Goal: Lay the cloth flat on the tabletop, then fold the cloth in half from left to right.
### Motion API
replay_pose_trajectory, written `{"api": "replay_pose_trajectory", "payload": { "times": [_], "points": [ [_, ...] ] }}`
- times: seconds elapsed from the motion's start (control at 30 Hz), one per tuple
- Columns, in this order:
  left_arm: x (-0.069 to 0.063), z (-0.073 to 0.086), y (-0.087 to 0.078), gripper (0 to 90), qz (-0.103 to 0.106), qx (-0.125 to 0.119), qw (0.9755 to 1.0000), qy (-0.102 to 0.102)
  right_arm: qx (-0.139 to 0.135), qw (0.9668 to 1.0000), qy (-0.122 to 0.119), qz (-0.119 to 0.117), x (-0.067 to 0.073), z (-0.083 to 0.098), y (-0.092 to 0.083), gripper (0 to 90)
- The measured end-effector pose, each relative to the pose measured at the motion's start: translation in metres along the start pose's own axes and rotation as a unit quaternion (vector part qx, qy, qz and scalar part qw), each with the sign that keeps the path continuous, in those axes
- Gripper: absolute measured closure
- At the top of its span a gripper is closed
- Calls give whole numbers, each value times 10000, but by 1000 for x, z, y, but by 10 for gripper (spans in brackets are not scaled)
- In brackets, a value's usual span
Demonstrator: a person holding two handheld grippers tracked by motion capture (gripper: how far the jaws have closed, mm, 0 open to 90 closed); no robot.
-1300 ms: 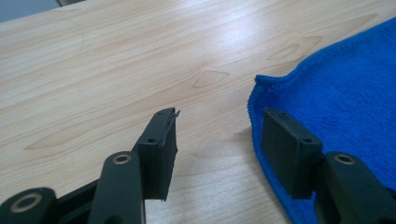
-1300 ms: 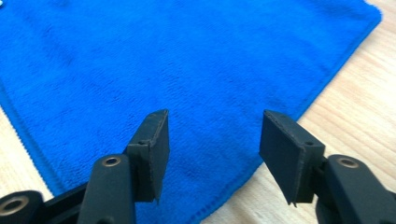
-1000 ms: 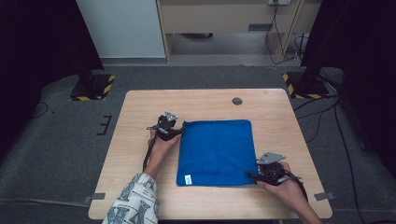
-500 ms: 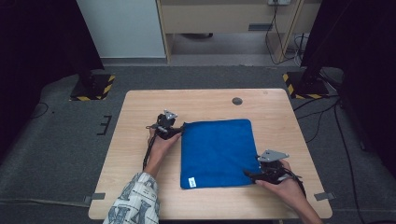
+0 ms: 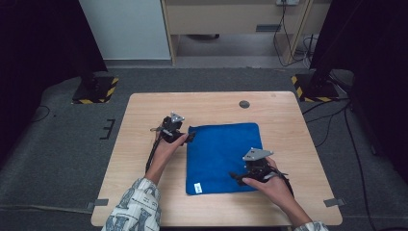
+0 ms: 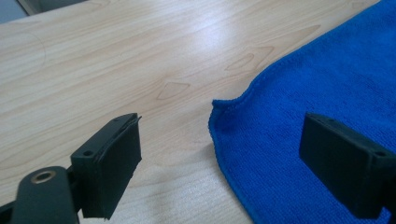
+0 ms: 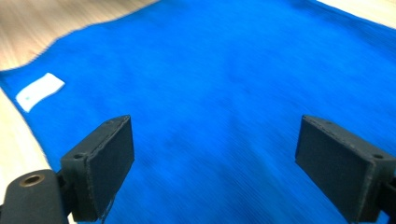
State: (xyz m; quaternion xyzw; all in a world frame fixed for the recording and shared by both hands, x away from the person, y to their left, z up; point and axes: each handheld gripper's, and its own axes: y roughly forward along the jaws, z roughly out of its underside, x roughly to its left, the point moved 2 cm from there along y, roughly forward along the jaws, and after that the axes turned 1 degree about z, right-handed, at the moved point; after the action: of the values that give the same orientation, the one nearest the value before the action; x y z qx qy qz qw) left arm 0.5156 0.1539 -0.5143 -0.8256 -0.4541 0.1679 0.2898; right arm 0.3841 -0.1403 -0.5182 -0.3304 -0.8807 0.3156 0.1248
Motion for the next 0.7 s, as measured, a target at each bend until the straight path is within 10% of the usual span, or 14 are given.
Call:
{"api": "replay_pose_trajectory", "payload": {
  "times": [0.43,0.7],
  "points": [
    [-3,-5,-7,115,12,-203,9998,9,141,9991,-318,-225,32,-21,25,125],
    [-2,-6,-7,131,122,-213,9997,-10,110,9975,-463,-521,64,-34,39,284]
  ]
}}
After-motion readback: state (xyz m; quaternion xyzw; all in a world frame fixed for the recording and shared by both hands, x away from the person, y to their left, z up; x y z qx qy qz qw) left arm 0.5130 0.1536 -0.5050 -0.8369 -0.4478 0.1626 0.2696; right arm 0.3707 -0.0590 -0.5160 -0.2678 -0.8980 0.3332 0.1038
